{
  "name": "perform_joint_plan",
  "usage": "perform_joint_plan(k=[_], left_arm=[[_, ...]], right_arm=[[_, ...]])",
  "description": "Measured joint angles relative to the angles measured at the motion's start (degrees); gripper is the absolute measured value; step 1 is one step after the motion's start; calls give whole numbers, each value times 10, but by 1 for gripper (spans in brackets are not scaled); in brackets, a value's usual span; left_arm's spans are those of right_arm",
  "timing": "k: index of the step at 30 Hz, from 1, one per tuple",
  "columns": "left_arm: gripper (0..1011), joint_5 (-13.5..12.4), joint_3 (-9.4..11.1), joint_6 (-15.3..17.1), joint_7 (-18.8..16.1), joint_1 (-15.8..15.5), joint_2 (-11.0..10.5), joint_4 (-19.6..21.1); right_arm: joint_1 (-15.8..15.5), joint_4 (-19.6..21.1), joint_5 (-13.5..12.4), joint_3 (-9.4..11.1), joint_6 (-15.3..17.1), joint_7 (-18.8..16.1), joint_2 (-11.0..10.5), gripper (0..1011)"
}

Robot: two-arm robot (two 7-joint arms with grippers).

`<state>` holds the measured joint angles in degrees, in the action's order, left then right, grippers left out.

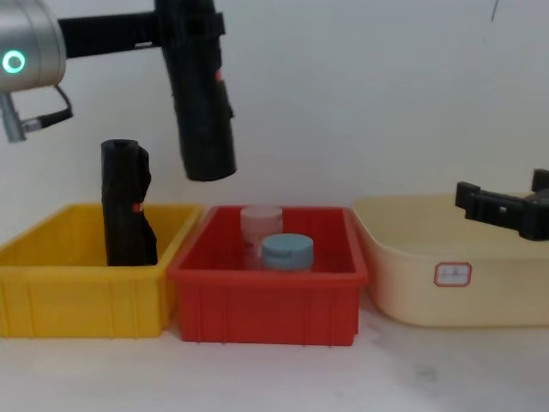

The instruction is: Pick up the garbage bag with the one hand and transfer it to the other hand.

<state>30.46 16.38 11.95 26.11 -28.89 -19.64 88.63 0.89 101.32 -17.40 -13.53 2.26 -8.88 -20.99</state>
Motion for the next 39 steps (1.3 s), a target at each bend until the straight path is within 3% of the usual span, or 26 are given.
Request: perform_joint_plan(k=[7,18,27,39], left_arm=[[354,34,8,7,45,-19,7,-3],[355,61,23,13,75,-37,21,-20],[355,71,36,10,87,-44,29,-40],[355,83,51,6,99,-44,36,-56]], right_arm=[[18,1,-15,-6,12,-43,-12,1004],[63,2,-36,-26,51,-102,-32,1005],[97,-4,-36,-44,76,-112,-33,1004],[129,-27,-23,-62,80,-113,-28,1004]])
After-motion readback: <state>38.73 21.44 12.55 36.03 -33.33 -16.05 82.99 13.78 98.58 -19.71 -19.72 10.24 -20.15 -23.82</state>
